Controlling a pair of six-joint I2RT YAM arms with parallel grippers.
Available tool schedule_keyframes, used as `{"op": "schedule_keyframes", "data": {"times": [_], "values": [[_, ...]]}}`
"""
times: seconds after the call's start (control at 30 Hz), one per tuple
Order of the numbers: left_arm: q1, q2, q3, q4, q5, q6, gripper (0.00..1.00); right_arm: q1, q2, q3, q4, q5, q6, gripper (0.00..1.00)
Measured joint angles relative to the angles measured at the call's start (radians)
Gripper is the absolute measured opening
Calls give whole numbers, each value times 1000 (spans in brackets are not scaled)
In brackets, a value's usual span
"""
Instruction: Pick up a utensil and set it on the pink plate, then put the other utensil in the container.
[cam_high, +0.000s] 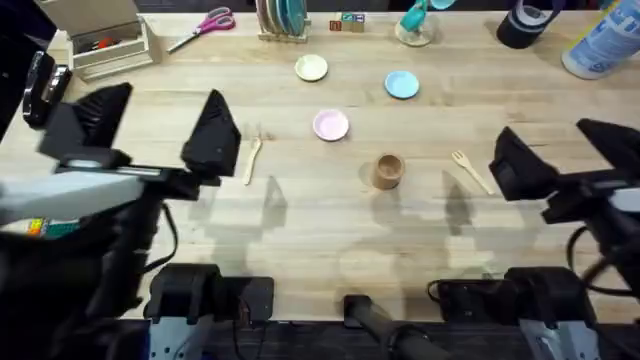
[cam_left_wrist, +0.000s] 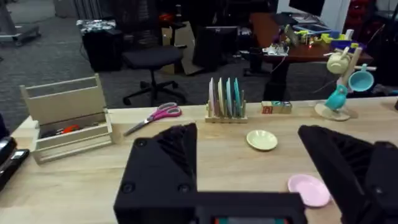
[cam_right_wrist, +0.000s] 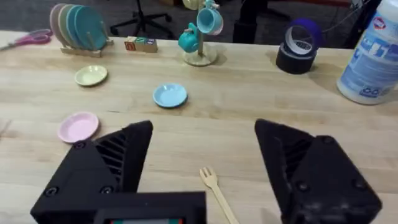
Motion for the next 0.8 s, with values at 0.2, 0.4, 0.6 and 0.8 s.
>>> {"op": "schedule_keyframes", "data": {"times": [0.2,0.4,0.6,0.8], "values": [[0,94,193,-200,0,0,993,0,122,145,-76,0,8,996],[0,225,380,-359,0,17,993,0,280,326,-176,0,7,996],[0,355,542,-497,0,60,993,0,449,509,-345,0,-8,996],[0,487,679,-649,0,74,993,0,619,667,-504,0,-15,996]]}}
